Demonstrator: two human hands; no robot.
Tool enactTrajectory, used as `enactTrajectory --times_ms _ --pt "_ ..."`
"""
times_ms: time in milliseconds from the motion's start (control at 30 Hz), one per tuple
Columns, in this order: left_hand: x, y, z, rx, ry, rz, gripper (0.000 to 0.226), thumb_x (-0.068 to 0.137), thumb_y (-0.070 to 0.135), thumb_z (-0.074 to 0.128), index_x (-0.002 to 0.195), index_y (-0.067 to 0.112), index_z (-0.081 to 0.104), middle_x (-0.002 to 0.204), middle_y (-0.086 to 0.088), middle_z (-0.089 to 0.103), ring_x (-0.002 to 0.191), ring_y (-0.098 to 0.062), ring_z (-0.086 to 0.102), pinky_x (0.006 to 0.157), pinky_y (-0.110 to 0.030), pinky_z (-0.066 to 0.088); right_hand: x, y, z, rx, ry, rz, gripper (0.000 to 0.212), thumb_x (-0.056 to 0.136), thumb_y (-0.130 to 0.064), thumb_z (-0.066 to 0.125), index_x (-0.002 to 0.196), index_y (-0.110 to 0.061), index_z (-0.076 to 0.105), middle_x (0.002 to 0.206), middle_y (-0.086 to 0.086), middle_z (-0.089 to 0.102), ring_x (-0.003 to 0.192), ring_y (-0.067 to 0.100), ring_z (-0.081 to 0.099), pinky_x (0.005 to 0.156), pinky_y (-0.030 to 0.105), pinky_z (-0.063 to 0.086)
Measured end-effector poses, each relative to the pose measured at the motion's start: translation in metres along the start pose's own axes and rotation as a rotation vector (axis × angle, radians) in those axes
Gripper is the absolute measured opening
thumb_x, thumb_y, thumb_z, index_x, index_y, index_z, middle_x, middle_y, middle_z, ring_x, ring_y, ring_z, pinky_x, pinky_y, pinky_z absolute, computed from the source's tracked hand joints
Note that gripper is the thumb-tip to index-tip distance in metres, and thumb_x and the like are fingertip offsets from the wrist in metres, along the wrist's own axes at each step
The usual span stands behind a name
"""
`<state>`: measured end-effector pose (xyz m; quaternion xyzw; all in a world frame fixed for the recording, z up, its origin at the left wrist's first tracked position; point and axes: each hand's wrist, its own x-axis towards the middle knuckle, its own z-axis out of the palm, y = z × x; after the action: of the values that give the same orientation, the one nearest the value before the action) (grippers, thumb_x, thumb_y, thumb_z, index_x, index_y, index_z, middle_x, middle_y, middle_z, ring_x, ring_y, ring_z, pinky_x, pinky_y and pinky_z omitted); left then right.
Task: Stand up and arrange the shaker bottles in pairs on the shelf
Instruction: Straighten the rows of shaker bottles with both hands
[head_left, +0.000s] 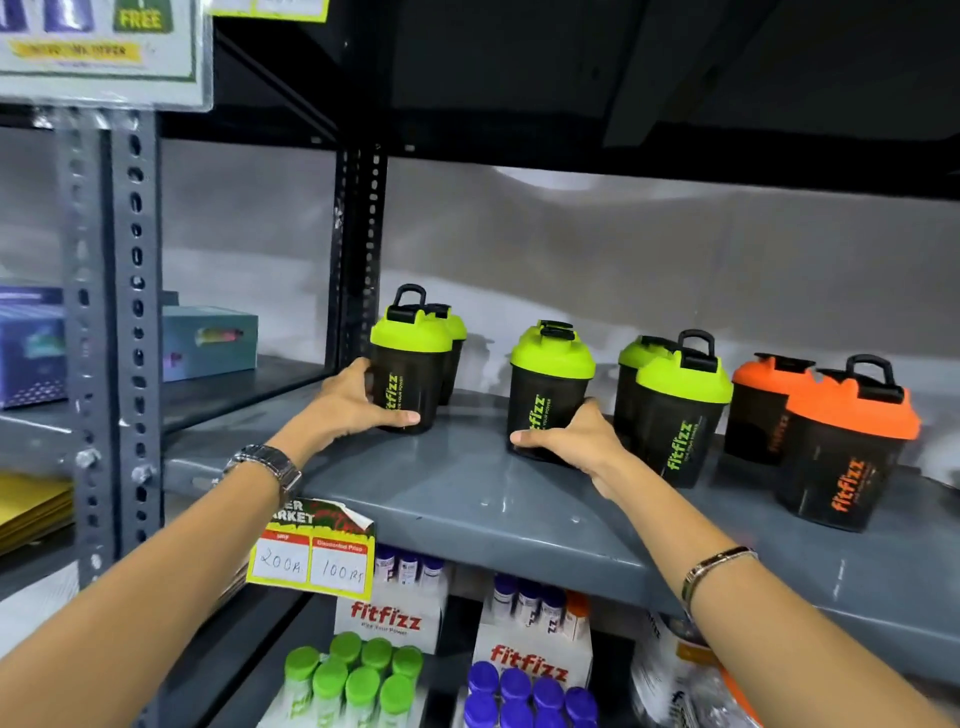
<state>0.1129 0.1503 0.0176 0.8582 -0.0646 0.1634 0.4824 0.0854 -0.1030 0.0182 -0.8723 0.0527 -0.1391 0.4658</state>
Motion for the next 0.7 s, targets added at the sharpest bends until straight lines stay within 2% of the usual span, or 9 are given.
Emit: enactTrajectory --times_ms 200,333,533,700 --pt "0.0010 -0.0027 -0.0036 -0.023 0.013 -0.018 0.077 0.066 0.017 0.086 0.131 0.011 0.045 0.112 0.000 0.060 0.097 -0.014 0.054 0.087 -0.020 0.035 -0.0053 0.0014 0.0010 -0.046 0.038 -0.029 0.085 0.047 -0.048 0.083 0.117 -0.016 0.044 0.118 0.003 0.062 0.108 0.027 0.059 0.093 0.045 0.048" --pt "0.0002 -0.0031 -0.0038 -0.032 0.013 -0.021 0.081 0.063 0.021 0.087 0.131 0.013 0.044 0.124 -0.005 0.061 0.109 -0.019 0.056 0.093 -0.024 0.037 -0.0065 0.0009 0.0008 -0.061 0.041 -0.023 0.087 0.046 -0.050 0.082 0.117 -0.016 0.045 0.119 0.004 0.062 0.109 0.027 0.059 0.093 0.045 0.049" --pt "-0.0043 -0.0006 -0.0021 -0.068 -0.033 0.021 0.082 0.067 0.015 0.084 0.136 0.011 0.040 0.128 -0.006 0.058 0.096 -0.012 0.052 0.083 -0.020 0.035 -0.0076 0.0015 -0.0005 -0.063 0.035 -0.025 0.082 0.050 -0.048 0.083 0.115 -0.016 0.045 0.120 0.004 0.062 0.109 0.027 0.058 0.093 0.045 0.048" --pt "-0.0063 -0.0024 -0.0025 -0.080 -0.026 0.039 0.083 0.066 0.016 0.085 0.135 0.010 0.040 0.127 -0.008 0.058 0.098 -0.014 0.055 0.084 -0.022 0.037 -0.0066 0.0022 -0.0001 -0.085 0.049 -0.031 0.082 0.053 -0.049 0.082 0.118 -0.015 0.046 0.124 0.006 0.058 0.112 0.028 0.057 0.093 0.045 0.048"
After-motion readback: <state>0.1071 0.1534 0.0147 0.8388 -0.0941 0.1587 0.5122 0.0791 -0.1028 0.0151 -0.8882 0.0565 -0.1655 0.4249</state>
